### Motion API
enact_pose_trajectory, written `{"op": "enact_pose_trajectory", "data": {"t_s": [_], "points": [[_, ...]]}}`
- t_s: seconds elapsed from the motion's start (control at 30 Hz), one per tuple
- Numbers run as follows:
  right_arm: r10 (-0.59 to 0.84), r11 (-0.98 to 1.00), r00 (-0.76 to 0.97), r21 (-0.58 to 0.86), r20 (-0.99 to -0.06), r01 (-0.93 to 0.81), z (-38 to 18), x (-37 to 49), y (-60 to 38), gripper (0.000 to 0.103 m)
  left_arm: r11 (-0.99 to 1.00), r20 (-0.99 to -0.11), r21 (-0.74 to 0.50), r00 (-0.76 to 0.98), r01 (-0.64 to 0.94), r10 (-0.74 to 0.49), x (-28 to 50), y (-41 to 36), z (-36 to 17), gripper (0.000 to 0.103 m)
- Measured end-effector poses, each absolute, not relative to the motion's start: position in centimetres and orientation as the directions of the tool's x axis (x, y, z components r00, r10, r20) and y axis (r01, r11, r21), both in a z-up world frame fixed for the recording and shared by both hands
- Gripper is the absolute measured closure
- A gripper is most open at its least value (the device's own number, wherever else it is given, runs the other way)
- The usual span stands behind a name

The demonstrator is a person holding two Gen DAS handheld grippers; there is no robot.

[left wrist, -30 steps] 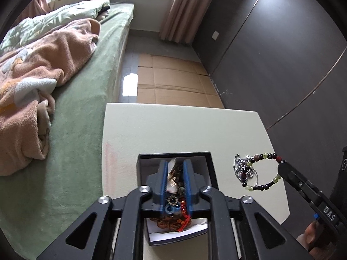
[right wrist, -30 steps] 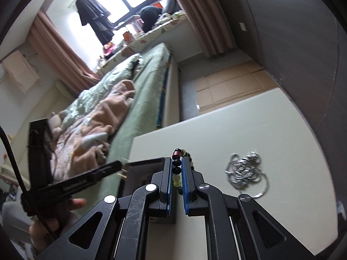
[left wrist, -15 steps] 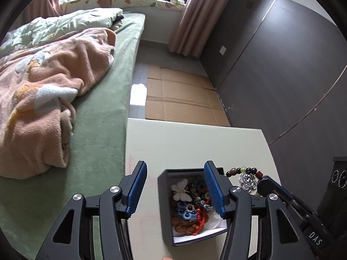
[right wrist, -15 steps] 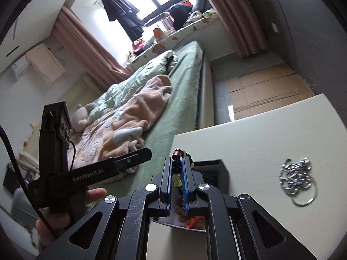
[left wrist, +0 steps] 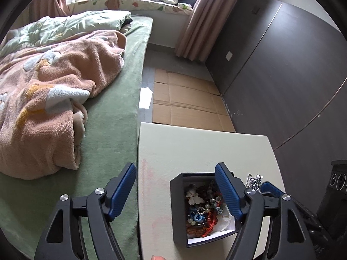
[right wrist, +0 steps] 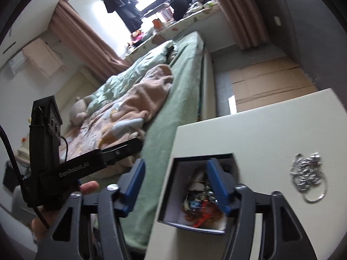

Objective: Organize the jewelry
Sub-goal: 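Carry the pendant and bracelet into the black box and open both grippers, then move both grippers to the silver chain necklace with the hoop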

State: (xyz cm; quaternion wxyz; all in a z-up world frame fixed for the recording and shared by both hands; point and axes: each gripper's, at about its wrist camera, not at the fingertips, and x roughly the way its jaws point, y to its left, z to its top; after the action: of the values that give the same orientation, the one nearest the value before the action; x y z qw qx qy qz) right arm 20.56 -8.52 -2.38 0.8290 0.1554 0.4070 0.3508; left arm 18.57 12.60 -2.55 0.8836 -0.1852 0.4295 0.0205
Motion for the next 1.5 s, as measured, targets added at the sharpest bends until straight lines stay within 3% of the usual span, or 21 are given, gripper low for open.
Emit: {"op": "enact_pose_trajectory", "data": {"t_s": [0.13, 0.3, 0.37, 0.4, 0.9, 1.03, 1.5], "points": [[0.674, 0.738, 0.447, 0.521, -0.588, -0.428, -2.3, 20.5, -10.4, 0.022, 0.933, -0.763, -0.311, 0.634, -0.182, -0.131, 18.7, 11.8, -2.4, 0.023], [0.624, 0.781, 0.469, 0.504, -0.625, -0.367, -2.8, 20.7, -13.3, 0.018, 0.943, -0.762, -0.297, 0.633, -0.151, -0.139, 19.1, 10.0, -2.3, 0.023], [0.607, 0.794, 0.49, 0.497, -0.625, -0.35, -2.8, 20.8, -14.4, 0.002, 0.947, -0.761, -0.292, 0.632, -0.136, -0.144, 19.2, 9.3, -2.3, 0.023], [0.602, 0.798, 0.504, 0.496, -0.62, -0.342, -2.7, 20.8, -15.0, 0.001, 0.949, -0.761, -0.289, 0.632, -0.128, -0.147, 19.3, 8.8, -2.3, 0.023], [0.531, 0.836, 0.586, 0.491, -0.612, -0.245, -2.7, 21.2, -21.2, 0.0, 0.964, -0.758, -0.266, 0.619, -0.006, -0.205, 20.5, 3.2, -2.6, 0.022], [0.514, 0.84, 0.608, 0.498, -0.605, -0.214, -2.8, 21.3, -23.3, 0.0, 0.965, -0.75, -0.262, 0.623, 0.028, -0.222, 20.7, 1.5, -2.8, 0.005], [0.432, 0.855, 0.596, 0.518, -0.677, -0.031, -5.4, 22.5, -29.8, 0.0, 0.956, -0.797, -0.279, 0.533, 0.091, -0.283, 23.0, -4.0, -5.6, 0.005]]}}
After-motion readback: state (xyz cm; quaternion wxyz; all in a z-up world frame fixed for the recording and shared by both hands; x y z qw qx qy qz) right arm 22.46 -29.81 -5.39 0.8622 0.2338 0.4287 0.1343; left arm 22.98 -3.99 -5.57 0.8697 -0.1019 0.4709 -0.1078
